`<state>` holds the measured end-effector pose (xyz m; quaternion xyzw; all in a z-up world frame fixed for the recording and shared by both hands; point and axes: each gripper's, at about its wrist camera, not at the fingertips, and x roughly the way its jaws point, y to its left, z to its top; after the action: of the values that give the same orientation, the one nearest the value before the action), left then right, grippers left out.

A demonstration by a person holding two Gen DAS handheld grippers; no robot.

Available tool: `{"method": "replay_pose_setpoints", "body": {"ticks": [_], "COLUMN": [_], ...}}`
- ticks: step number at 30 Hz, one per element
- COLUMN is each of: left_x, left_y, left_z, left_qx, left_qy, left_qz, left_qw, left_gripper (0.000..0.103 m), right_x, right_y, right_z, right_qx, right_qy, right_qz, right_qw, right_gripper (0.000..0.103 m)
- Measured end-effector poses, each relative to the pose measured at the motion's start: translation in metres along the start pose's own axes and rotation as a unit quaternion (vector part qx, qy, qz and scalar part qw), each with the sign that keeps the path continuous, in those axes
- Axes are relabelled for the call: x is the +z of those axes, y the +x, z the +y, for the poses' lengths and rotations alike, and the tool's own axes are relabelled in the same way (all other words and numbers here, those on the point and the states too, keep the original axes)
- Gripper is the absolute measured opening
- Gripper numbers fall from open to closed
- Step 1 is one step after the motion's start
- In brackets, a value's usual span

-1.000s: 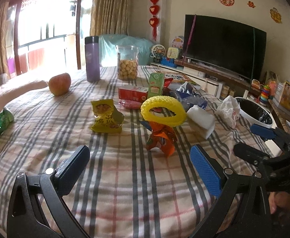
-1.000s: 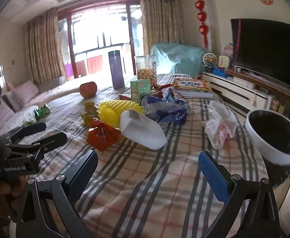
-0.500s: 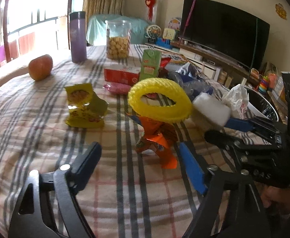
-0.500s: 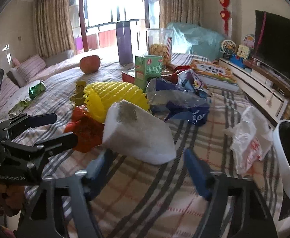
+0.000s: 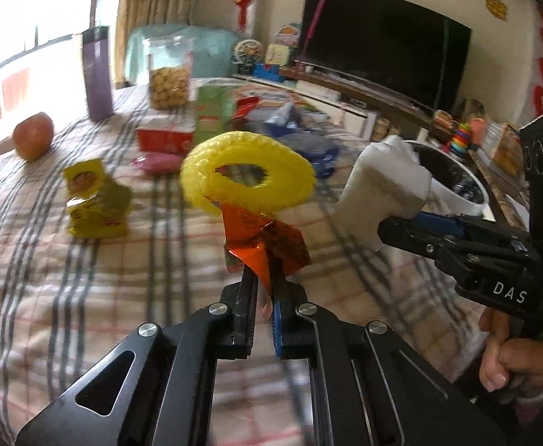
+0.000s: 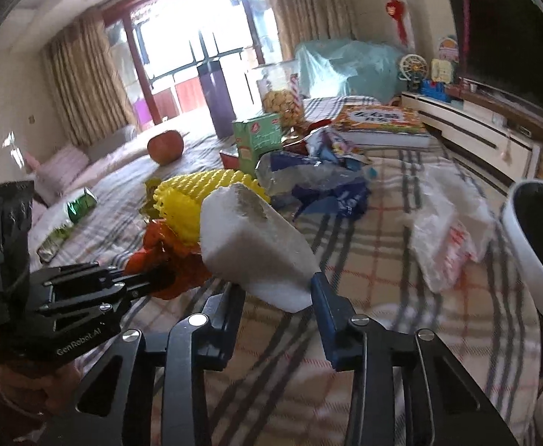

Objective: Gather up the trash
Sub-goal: 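Grasp orange wrapper with left tool while right tool grasps white paper towel, then carry orange wrapper and white paper towel in both tools over the trash bin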

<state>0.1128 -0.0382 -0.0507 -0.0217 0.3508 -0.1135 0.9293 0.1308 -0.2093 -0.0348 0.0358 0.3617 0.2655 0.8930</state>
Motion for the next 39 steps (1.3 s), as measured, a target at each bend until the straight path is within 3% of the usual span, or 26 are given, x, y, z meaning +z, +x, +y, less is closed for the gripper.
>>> {"method": "replay_pose_setpoints", "body": {"ticks": [9,24,26,27,36,39], "left_x": [0.009,0.023,0.028,0.028,0.036,0.037], "left_y": [0.0,0.02,0.025,0.026,0.045,0.046], "left_z": [-0.056,-0.132,-0.142,-0.145,-0.164,-0.165], "left_qx": [-0.056,-0.118,-0.124,-0.126,-0.136,-0.131], "left_qy": [0.042,0.1,0.106,0.108,0.122,0.126], "left_qz": [-0.002,0.006,0.006,0.005,0.009,0.008], "left_qw": [0.9975,0.988,0.9866,0.9861,0.9831,0.9833], "left_gripper": [0.006,0.005,0.005,0.005,0.005,0.005], "right_x": [-0.019,-0.039,-0.038,-0.038,-0.038,-0.042], "right_y": [-0.046,-0.102,-0.107,-0.108,-0.102,-0.102], "right_z": [-0.044,-0.127,-0.136,-0.142,-0.179,-0.184], "right_qx": [-0.019,-0.074,-0.081,-0.083,-0.088,-0.067], "right_qy": [0.083,0.189,0.199,0.206,0.231,0.249], "right_qz": [-0.022,-0.053,-0.054,-0.052,-0.043,-0.048], "right_qw": [0.996,0.978,0.975,0.974,0.968,0.965], "right_gripper": [0.034,0.028,0.006,0.004,0.004,0.012]}}
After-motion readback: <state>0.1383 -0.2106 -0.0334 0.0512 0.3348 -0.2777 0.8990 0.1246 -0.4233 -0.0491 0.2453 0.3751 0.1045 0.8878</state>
